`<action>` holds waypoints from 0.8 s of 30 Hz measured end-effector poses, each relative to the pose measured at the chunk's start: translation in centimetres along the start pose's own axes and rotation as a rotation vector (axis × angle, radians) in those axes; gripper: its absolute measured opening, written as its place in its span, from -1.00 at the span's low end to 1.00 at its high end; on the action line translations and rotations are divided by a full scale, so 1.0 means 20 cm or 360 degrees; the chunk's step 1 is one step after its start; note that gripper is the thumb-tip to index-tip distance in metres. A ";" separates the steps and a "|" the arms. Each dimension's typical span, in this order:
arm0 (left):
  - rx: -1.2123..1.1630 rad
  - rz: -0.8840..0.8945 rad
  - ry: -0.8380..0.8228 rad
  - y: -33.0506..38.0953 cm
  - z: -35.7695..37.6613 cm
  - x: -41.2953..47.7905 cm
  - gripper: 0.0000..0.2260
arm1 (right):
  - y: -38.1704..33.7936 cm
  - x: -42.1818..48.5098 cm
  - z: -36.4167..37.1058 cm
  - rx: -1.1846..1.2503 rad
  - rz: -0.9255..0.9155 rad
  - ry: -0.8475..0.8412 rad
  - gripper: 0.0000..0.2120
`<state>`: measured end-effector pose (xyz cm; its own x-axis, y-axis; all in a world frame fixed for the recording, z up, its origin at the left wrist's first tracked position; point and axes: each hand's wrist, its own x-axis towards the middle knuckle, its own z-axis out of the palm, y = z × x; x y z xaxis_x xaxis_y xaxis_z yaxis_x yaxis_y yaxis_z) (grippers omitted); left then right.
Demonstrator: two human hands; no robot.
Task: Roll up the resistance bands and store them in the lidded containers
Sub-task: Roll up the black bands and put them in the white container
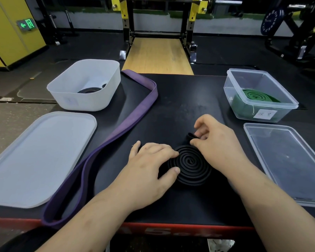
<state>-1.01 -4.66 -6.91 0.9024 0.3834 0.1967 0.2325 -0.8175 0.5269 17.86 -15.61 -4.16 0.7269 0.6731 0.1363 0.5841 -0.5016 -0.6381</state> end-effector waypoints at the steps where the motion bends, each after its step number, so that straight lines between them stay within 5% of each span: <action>1: 0.0000 -0.0006 0.0001 0.00 0.00 0.00 -0.56 | 0.00 0.00 0.00 0.0033 -0.0006 -0.0033 -0.75; 5: 0.0012 -0.0012 -0.0015 0.00 0.00 0.00 -0.54 | 0.00 0.00 -0.02 0.0065 -0.0076 -0.0216 -0.83; 12: 0.0018 -0.0018 -0.0027 0.00 -0.01 0.00 -0.51 | -0.01 -0.02 -0.06 0.0094 -0.0115 -0.0389 -0.64; 16: 0.0029 -0.0034 -0.0025 0.00 0.00 0.00 -0.51 | 0.00 -0.07 -0.07 -0.0147 -0.0447 -0.0444 -0.67; 20: 0.0054 -0.0038 -0.0024 0.00 0.00 0.00 -0.52 | 0.02 -0.16 -0.12 -0.0504 -0.0495 -0.0915 -0.01; 24: 0.0066 -0.0019 -0.0025 0.00 0.00 0.00 -0.53 | 0.01 -0.23 -0.09 -0.0596 -0.0533 -0.0906 0.04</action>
<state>-0.98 -4.65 -7.03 0.9050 0.3866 0.1777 0.2576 -0.8303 0.4943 15.22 -19.84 -3.65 0.2499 0.9475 -0.1993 0.8983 -0.3037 -0.3175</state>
